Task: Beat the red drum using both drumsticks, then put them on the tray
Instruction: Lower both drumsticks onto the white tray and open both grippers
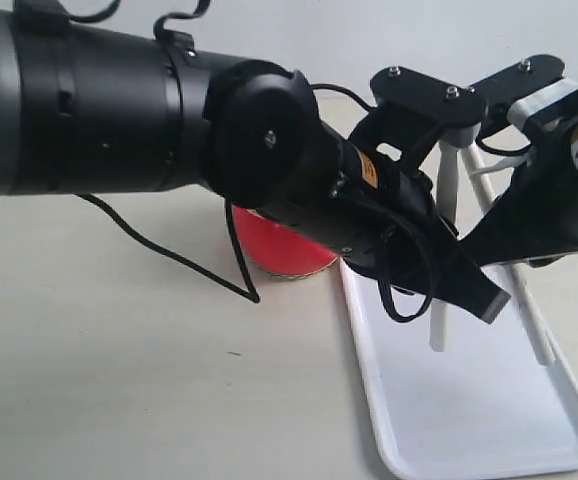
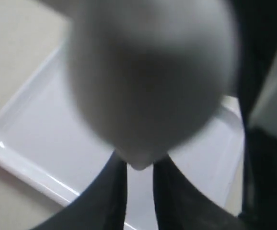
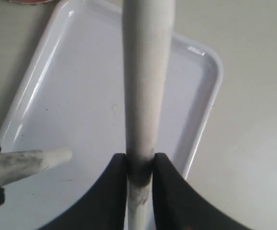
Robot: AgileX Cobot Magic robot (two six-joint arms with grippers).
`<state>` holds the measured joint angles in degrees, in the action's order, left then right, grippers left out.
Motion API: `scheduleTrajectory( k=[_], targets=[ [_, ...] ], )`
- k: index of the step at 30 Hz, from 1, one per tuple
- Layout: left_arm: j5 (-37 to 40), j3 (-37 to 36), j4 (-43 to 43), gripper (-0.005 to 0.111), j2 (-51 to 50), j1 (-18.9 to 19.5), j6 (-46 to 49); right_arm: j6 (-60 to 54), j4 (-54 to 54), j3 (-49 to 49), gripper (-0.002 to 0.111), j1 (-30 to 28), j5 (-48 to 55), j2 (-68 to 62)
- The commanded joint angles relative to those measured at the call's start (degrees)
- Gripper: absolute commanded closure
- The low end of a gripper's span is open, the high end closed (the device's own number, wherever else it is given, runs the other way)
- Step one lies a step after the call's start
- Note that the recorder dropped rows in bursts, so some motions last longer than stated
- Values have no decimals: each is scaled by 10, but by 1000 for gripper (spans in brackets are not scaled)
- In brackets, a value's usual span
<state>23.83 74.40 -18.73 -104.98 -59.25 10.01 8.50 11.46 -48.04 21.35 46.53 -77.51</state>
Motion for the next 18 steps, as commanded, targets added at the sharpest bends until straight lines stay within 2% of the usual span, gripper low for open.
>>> scheduleTrajectory(
  k=[1, 10, 18],
  targets=[
    [-21, 2, -9, 107, -33, -1, 4, 12, -9, 14, 108, -2, -34, -26],
    [-34, 2, -31, 107, -83, 0, 3, 21, -9, 25, 108, -2, -75, -85],
    [-26, 2, -36, 107, -86, 4, -1, 22, 2, 25, 108, -2, -122, -120]
  ],
)
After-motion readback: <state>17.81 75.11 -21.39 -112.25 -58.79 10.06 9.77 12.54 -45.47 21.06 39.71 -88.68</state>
